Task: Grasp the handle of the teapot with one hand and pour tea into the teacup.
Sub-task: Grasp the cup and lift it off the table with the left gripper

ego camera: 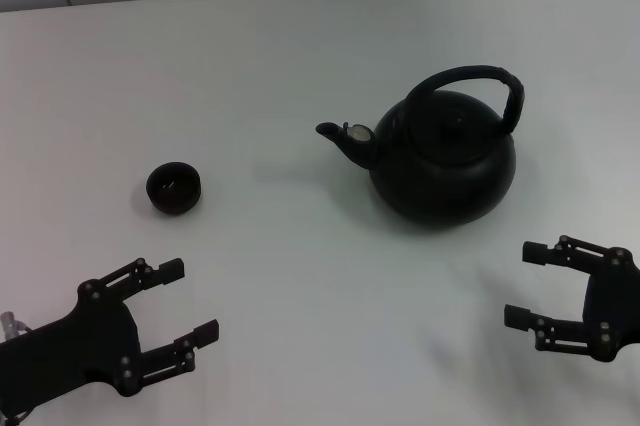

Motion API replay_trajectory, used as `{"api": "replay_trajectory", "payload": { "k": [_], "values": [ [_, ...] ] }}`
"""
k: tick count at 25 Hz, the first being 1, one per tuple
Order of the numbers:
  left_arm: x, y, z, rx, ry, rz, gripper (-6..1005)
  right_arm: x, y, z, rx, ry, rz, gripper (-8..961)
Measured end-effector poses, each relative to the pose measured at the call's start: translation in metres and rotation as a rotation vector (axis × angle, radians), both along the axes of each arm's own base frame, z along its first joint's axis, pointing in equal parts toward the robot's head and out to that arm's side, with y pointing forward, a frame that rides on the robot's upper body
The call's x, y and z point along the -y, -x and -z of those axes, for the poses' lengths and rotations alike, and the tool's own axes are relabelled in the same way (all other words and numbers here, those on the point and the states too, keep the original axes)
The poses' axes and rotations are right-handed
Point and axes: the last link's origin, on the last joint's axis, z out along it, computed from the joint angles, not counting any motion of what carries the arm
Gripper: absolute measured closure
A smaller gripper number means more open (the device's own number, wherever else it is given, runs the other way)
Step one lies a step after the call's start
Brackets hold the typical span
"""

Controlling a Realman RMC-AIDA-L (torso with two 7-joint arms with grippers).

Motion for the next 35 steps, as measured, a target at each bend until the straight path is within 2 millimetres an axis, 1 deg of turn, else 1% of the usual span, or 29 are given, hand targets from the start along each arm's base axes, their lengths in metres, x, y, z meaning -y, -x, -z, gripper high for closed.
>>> {"api": "replay_trajectory", "payload": {
  "k": [8,18,19,20,21,22,23,25,27,35],
  "values": [
    [0.000,0.000,0.000,0.001,0.001,0.000,199,0.003,-0.001,0.001,-0.005,0.001,0.004,143],
    [-0.002,-0.001,-0.003,0.020,-0.022,-0.010,199,0.001,-0.001,-0.002,0.002,-0.007,0.002,144],
    [-0.003,-0.001,-0.004,0.026,-0.035,-0.018,199,0.000,-0.001,-0.002,0.004,-0.008,0.001,144],
    [-0.008,0.001,-0.009,0.044,-0.093,-0.052,199,0.000,-0.001,-0.002,0.004,-0.009,-0.001,144],
    [-0.008,0.001,-0.009,0.044,-0.093,-0.052,199,-0.001,0.000,-0.002,0.004,-0.010,-0.002,144],
    [-0.015,0.005,-0.015,0.057,-0.169,-0.094,199,-0.002,0.000,-0.003,0.003,-0.012,-0.005,144],
    [-0.015,0.005,-0.015,0.057,-0.169,-0.094,199,-0.002,0.000,-0.003,0.003,-0.012,-0.005,144],
    [-0.026,0.011,-0.024,0.077,-0.282,-0.163,199,-0.003,0.001,-0.003,0.003,-0.013,-0.009,144],
    [-0.031,0.013,-0.028,0.086,-0.325,-0.191,200,-0.004,0.001,-0.003,0.003,-0.014,-0.011,144],
    [-0.033,0.013,-0.027,0.073,-0.340,-0.178,200,-0.008,0.003,-0.005,0.006,-0.019,-0.024,145]
  ]
}}
